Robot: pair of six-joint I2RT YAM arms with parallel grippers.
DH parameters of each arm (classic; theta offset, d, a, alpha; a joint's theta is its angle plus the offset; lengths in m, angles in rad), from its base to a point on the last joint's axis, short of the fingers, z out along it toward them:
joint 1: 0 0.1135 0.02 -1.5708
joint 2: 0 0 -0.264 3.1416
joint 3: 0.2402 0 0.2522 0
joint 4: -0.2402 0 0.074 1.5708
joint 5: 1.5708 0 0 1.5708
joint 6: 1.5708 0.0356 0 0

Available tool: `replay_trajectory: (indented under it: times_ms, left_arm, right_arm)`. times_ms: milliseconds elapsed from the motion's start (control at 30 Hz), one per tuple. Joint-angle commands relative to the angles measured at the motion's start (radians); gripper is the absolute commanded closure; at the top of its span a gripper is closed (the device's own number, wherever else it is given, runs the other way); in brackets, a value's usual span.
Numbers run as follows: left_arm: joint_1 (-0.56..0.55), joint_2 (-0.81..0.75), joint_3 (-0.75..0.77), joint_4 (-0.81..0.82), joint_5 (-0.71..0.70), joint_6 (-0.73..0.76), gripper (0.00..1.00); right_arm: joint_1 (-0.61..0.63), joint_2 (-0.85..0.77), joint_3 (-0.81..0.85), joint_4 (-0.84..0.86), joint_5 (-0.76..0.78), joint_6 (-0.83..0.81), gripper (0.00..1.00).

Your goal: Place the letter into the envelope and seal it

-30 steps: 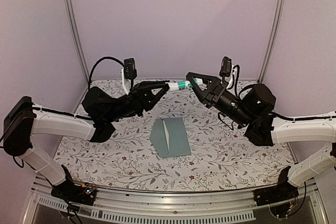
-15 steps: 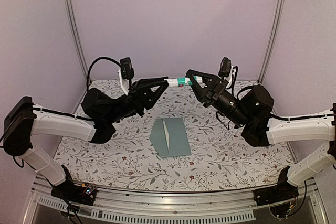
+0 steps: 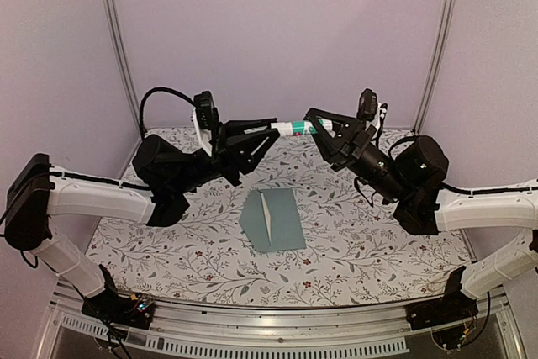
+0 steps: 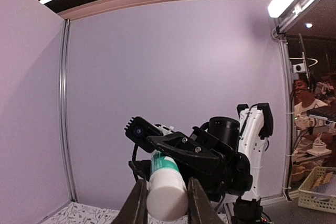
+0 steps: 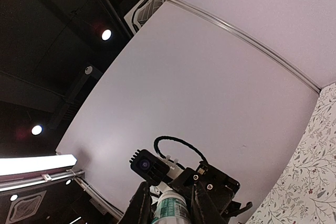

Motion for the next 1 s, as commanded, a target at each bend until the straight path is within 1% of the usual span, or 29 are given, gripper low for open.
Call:
replay_trajectory:
  times_ms: [0,67,133,267,400,467,600,767,967]
  left_arm:
    - [-0.055,0.006,0.041,-0.132,0.016,0.282,1.0]
    - [-0.07,0.014,0.053,-0.147,0.029,0.358,1.0]
    - [-0.079,0.021,0.047,-0.113,0.041,0.412,1.0]
    - [-0.083,0.028,0.04,-0.074,0.069,0.478,1.0]
    - [-0.084,0.038,0.041,-0.073,0.14,0.55,1.0]
    - [-0.083,0.047,0.046,-0.094,0.163,0.604,1.0]
    - [-0.084,0.069,0.085,-0.178,0.158,0.669,1.0]
    - [-0.083,0.109,0.157,-0.249,0.115,0.62,1.0]
    - [-0.075,0.152,0.199,-0.239,0.027,0.46,1.0]
  right_arm:
    - [0.003,-0.048,-0.008,0.003,-0.074,0.027,1.0]
    - [0.003,-0.049,-0.008,0.005,-0.092,0.041,1.0]
    - [0.003,-0.05,-0.009,0.005,-0.105,0.051,1.0]
    - [0.003,-0.058,-0.01,-0.005,-0.123,0.063,1.0]
    - [0.003,-0.054,0.017,-0.052,-0.169,0.077,1.0]
    - [0.003,-0.045,0.032,-0.055,-0.207,0.09,1.0]
    - [0.009,-0.007,0.068,-0.075,-0.263,0.119,1.0]
    - [0.033,0.045,0.152,-0.162,-0.306,0.084,1.0]
    - [0.076,0.052,0.206,-0.291,-0.235,-0.05,1.0]
